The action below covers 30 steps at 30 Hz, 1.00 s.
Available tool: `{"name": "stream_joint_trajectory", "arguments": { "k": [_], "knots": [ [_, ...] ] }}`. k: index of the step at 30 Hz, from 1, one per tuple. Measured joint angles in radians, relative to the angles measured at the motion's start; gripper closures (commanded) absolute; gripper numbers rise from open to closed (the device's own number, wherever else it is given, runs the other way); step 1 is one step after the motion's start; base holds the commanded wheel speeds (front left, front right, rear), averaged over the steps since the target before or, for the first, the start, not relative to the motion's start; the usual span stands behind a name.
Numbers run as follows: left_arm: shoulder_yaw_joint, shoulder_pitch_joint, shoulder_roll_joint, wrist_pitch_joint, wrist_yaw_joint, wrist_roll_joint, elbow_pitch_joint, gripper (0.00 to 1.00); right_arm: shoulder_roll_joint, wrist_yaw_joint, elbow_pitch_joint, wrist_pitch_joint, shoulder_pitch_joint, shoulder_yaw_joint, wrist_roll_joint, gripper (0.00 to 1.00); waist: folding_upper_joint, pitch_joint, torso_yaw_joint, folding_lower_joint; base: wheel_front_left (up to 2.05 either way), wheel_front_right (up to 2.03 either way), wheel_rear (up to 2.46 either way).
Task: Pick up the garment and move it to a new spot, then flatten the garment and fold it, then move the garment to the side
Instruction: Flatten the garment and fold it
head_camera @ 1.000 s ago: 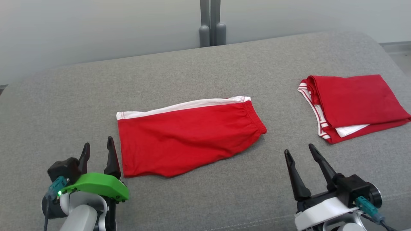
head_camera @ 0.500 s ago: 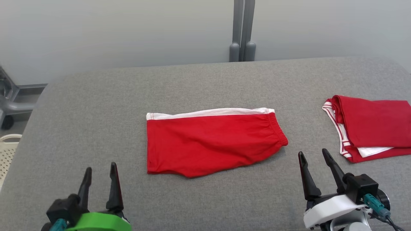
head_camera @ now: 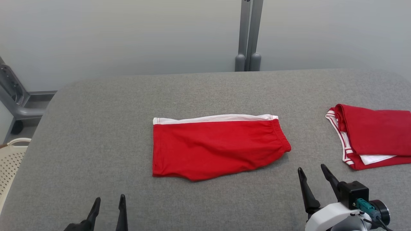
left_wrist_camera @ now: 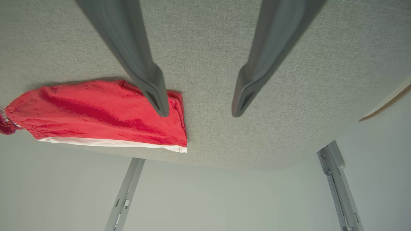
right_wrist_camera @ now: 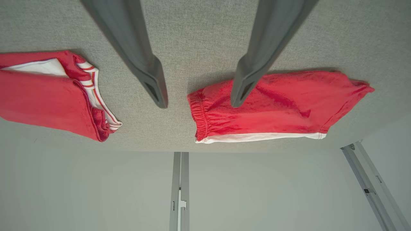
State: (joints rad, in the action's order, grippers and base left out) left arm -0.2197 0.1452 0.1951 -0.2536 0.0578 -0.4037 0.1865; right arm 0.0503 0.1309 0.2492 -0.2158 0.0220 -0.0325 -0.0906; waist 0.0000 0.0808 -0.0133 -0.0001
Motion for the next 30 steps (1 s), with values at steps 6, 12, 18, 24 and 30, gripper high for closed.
{"name": "stream_joint_trajectory", "arguments": {
  "k": [6, 12, 18, 24, 30],
  "knots": [
    [0.024, 0.008, 0.003, 0.002, 0.020, -0.011, 0.025, 0.00, 0.000, 0.000, 0.036, 0.013, 0.002, 0.003, 0.003, 0.00, 0.0000, 0.004, -0.005, 0.0000, 0.00, 0.00, 0.00],
    [0.035, 0.007, 0.013, 0.002, 0.020, -0.027, 0.027, 0.00, 0.000, 0.000, 0.040, 0.012, -0.007, -0.008, -0.003, 0.00, 0.0000, 0.006, -0.014, 0.0000, 0.00, 0.00, 0.00],
    [0.035, 0.007, 0.020, 0.016, 0.021, -0.034, 0.011, 0.00, 0.000, 0.000, 0.038, 0.011, -0.007, -0.014, -0.003, 0.00, 0.0000, 0.005, -0.018, 0.0000, 0.00, 0.00, 0.00],
    [0.021, 0.007, 0.017, 0.016, 0.021, -0.034, 0.004, 0.00, 0.000, 0.000, 0.037, 0.021, -0.008, -0.015, -0.003, 0.00, 0.0000, 0.006, -0.022, 0.0001, 0.00, 0.00, 0.00],
    [0.007, 0.006, 0.017, 0.020, 0.012, -0.037, 0.015, 0.00, 0.000, 0.000, 0.029, 0.151, -0.091, -0.003, -0.007, 0.00, 0.0000, 0.005, -0.019, 0.0000, 0.00, 0.00, 0.00]
  ]
}}
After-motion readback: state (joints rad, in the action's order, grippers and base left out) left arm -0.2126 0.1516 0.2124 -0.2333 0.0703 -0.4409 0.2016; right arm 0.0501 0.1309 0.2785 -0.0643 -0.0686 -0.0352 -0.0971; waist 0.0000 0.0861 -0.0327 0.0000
